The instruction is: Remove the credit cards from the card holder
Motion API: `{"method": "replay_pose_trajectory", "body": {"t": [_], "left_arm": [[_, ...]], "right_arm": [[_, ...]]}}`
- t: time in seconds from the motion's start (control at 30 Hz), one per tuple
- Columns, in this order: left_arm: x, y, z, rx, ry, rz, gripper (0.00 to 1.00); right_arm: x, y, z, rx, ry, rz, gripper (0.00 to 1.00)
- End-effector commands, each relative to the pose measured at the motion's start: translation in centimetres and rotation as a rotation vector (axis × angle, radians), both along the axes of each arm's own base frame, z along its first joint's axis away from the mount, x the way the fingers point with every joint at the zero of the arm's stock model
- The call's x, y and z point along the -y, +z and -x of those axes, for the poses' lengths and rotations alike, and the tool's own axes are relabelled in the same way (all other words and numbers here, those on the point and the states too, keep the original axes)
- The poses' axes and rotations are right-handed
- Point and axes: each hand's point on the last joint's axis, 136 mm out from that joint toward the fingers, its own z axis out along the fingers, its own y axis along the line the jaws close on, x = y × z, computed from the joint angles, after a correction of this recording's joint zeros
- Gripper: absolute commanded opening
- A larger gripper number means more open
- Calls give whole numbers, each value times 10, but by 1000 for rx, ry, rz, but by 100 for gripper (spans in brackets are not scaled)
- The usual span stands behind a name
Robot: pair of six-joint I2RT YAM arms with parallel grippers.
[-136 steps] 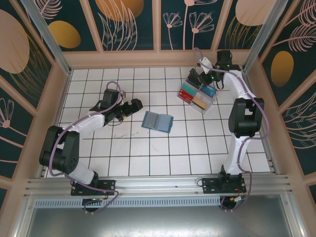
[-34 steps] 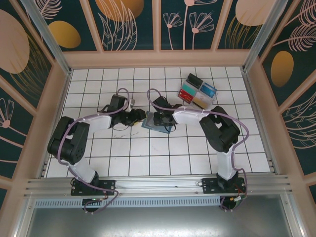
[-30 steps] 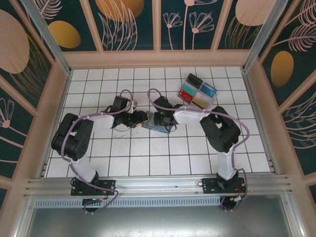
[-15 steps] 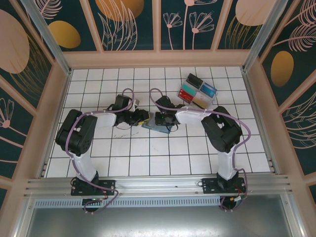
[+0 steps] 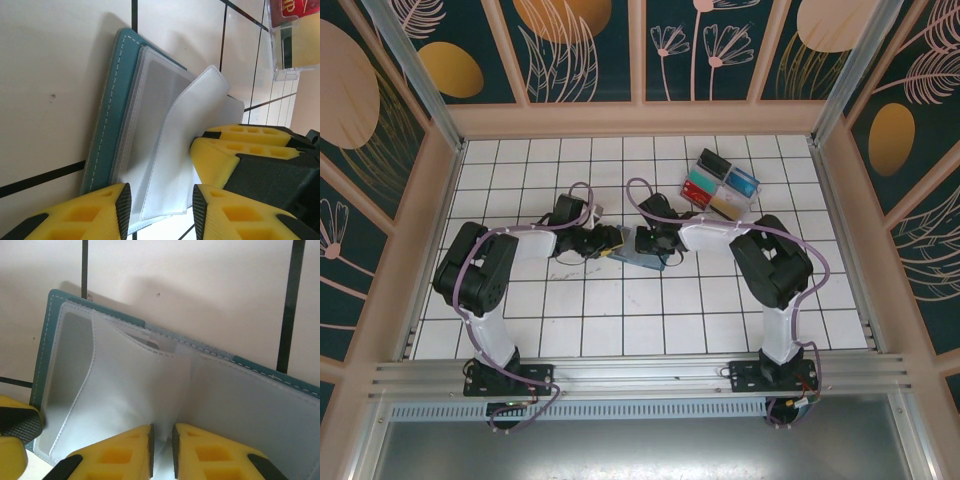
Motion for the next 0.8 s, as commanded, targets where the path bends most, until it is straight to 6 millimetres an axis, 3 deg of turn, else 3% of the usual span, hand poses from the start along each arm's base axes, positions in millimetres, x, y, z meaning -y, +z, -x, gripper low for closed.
{"method": "replay_pose_trajectory", "body": {"t": [0.0, 0.23, 0.43, 0.67, 0.77], "left_arm": [[3, -3, 5, -3, -26, -16, 38], [2, -10, 6, -21, -28, -69, 36], [16, 5, 7, 9, -72, -1, 36], [35, 16, 11, 27, -122, 66, 36], [41, 17, 13, 26, -129, 92, 36]], "right_arm": [[11, -27, 27, -109, 33, 31, 20], [11, -23, 27, -113, 26, -15, 20], [6, -14, 26, -105, 32, -93, 20], [-2, 31, 14, -23, 20, -271, 26], [5, 52, 5, 19, -21, -323, 29]]}}
